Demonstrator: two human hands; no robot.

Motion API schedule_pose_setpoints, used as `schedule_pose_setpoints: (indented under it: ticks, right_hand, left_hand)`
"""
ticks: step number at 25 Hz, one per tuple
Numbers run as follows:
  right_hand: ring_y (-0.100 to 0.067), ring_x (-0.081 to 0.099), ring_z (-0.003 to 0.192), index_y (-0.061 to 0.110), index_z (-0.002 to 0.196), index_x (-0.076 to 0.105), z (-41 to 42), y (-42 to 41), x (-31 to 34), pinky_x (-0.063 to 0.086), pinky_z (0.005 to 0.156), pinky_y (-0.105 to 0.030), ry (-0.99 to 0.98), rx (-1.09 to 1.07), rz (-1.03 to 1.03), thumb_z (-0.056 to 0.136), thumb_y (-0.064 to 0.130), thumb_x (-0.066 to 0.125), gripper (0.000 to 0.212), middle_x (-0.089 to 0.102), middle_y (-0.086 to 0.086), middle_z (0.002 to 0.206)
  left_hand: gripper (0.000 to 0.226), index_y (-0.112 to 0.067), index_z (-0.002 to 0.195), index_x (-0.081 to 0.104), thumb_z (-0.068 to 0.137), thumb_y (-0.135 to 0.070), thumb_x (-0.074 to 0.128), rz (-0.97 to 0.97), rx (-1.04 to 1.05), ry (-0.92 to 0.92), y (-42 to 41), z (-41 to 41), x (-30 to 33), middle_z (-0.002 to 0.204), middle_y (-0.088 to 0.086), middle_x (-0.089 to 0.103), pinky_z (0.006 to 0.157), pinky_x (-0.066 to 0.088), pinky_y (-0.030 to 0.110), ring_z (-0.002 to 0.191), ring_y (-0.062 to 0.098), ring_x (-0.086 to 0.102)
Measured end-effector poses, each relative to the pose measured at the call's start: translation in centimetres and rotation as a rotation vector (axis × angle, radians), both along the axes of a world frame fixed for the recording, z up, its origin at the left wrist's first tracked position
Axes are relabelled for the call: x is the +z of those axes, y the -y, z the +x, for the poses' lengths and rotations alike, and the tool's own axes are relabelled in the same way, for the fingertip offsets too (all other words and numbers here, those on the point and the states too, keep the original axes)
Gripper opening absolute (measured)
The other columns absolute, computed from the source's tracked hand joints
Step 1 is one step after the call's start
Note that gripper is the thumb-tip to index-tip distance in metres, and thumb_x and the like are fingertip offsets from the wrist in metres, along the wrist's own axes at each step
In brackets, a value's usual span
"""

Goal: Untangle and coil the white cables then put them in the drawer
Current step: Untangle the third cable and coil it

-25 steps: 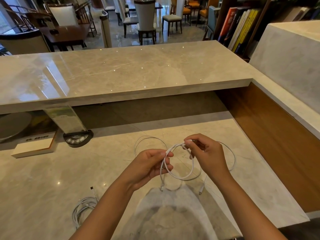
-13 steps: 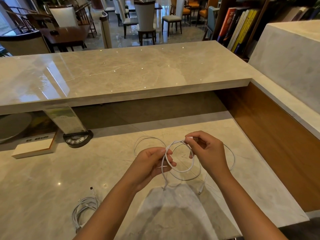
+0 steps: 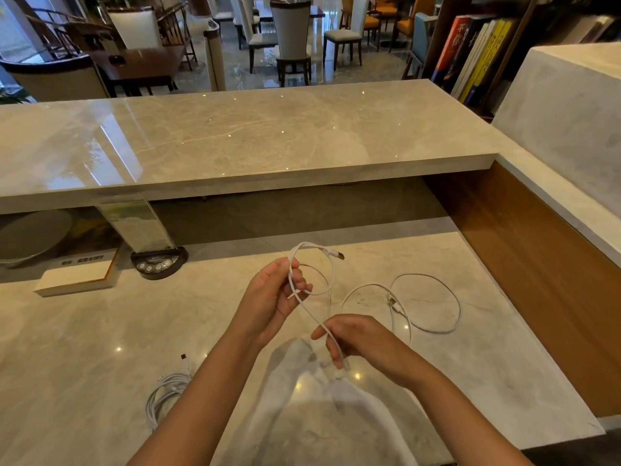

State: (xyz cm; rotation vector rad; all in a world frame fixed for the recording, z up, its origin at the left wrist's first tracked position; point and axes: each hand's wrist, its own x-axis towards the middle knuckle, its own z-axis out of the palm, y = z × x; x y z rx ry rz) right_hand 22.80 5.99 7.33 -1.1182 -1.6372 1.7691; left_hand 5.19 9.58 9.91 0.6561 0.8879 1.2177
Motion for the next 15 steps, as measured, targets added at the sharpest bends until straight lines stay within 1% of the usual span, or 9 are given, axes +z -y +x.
schedule_pose_setpoints:
  ticks: [2,5,8,10,12,15]
  right_hand:
    - [-0.007,0.052,0.057,0.014,0.095,0.067,1.4,-0.4,0.1,0.045,0.063,-0.020,0.114,0.044,0.065,0.096,0.008,0.042,0.026,0.056,0.008,0.061]
    - [-0.009,0.050,0.055,0.014,0.091,0.070,4.6,-1.5,1.4,0.045,0.060,-0.020,0.205,0.023,0.094,0.093,0.008,0.050,0.021,0.057,0.007,0.060]
    - [-0.012,0.050,0.055,0.010,0.086,0.072,7.3,-3.3,2.9,0.046,0.057,-0.022,0.287,0.033,0.038,0.090,0.009,0.056,0.017,0.059,0.002,0.059]
    - [-0.014,0.050,0.054,0.008,0.082,0.072,8.0,-4.4,3.2,0.046,0.054,-0.022,0.324,0.044,-0.017,0.089,0.008,0.058,0.016,0.059,-0.006,0.062]
    - [-0.014,0.049,0.051,0.008,0.074,0.070,7.9,-5.8,3.2,0.045,0.051,-0.023,0.427,-0.036,-0.011,0.087,0.013,0.062,0.016,0.058,-0.010,0.063]
    - [-0.013,0.048,0.048,0.003,0.070,0.063,6.5,-8.1,3.2,0.042,0.049,-0.022,0.726,-0.243,0.146,0.082,0.029,0.069,0.028,0.055,-0.005,0.057]
  left_hand:
    - [0.025,-0.009,0.086,0.058,0.099,-0.014,0.037,-0.001,0.042,0.025,-0.3,-1.2,-0.2,0.059,-0.001,0.057,0.063,0.057,0.022,0.053,0.008,0.057]
    - [0.023,-0.009,0.087,0.059,0.098,-0.014,0.040,-0.015,0.087,0.016,-0.6,-2.8,-0.1,0.059,-0.001,0.058,0.062,0.057,0.022,0.054,0.007,0.058]
    - [0.024,-0.009,0.087,0.060,0.098,-0.015,0.040,-0.019,0.105,0.038,-0.6,-3.4,0.2,0.059,-0.001,0.058,0.059,0.055,0.019,0.054,0.005,0.056]
    - [0.026,-0.011,0.083,0.061,0.097,-0.014,0.040,-0.003,0.070,0.033,-0.4,-3.2,0.3,0.058,-0.002,0.056,0.056,0.053,0.018,0.051,0.004,0.053]
    - [0.028,-0.012,0.077,0.062,0.096,-0.013,0.042,0.031,-0.026,-0.068,-0.1,-2.7,0.2,0.057,-0.003,0.054,0.054,0.051,0.018,0.050,0.005,0.050]
    - [0.027,-0.009,0.080,0.062,0.097,-0.010,0.041,0.043,-0.159,-0.285,0.6,-2.2,0.0,0.059,0.000,0.056,0.056,0.052,0.021,0.052,0.008,0.052]
